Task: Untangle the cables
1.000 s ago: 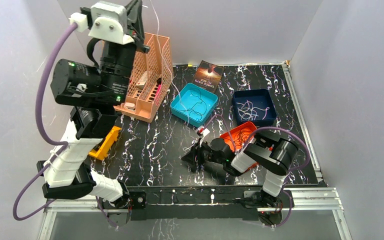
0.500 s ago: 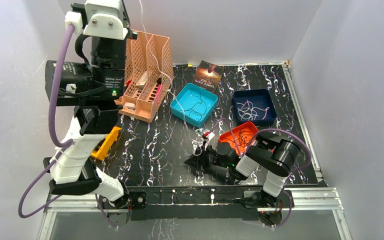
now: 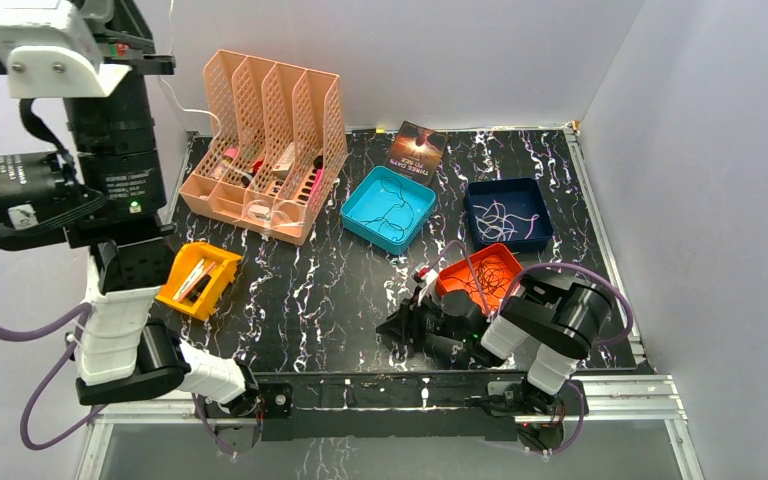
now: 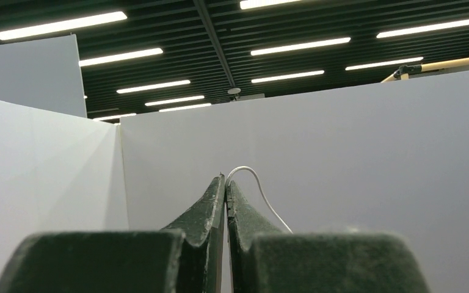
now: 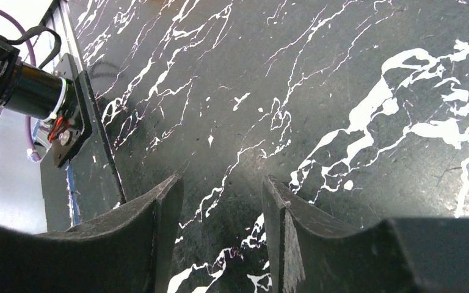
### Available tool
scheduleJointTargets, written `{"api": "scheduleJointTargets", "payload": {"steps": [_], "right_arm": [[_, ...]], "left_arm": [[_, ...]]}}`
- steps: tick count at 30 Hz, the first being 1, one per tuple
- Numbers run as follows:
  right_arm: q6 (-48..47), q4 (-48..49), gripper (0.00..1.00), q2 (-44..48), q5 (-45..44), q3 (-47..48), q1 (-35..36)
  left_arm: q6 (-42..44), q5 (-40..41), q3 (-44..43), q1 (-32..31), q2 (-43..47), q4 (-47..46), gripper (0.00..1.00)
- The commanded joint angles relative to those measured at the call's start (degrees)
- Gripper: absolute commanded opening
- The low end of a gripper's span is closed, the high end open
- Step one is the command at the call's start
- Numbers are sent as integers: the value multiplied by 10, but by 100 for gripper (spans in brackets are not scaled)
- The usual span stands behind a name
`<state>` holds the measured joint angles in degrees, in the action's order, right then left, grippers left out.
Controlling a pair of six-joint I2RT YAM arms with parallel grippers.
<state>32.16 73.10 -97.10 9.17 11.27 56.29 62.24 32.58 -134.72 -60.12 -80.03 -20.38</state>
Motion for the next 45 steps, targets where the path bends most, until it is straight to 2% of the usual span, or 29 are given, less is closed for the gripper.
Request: {"api": "scheduleJointTargets", "payload": {"steps": [1, 5, 12, 15, 19, 23, 33, 39, 45], "right_arm": [[5, -31, 59, 13, 0, -28, 3], [-11, -90, 60, 87, -3, -16, 3], [-108, -321, 64, 282, -70, 98, 3], [-156, -354, 65, 337, -90, 140, 3], [-235, -349, 67, 370, -73, 188, 3], [-285, -330, 68, 363, -36, 238, 3], [-306, -251, 69, 264, -8, 328, 3], [-293, -231, 68, 200, 18, 366, 2], [-290, -233, 68, 200, 4, 352, 2]], "left_arm": [[10, 1, 12, 3, 14, -15, 0], [-12, 8, 58, 3, 41, -4, 0], [-86, 29, 113, 3, 56, 45, 0], [-119, 26, 135, 3, 66, 59, 0], [-145, 23, 142, 3, 70, 74, 0], [-181, 13, 145, 3, 74, 95, 0], [-283, -20, 170, 2, 80, 150, 0], [-303, -32, 169, 3, 70, 165, 0], [-302, -33, 171, 3, 70, 166, 0]]}}
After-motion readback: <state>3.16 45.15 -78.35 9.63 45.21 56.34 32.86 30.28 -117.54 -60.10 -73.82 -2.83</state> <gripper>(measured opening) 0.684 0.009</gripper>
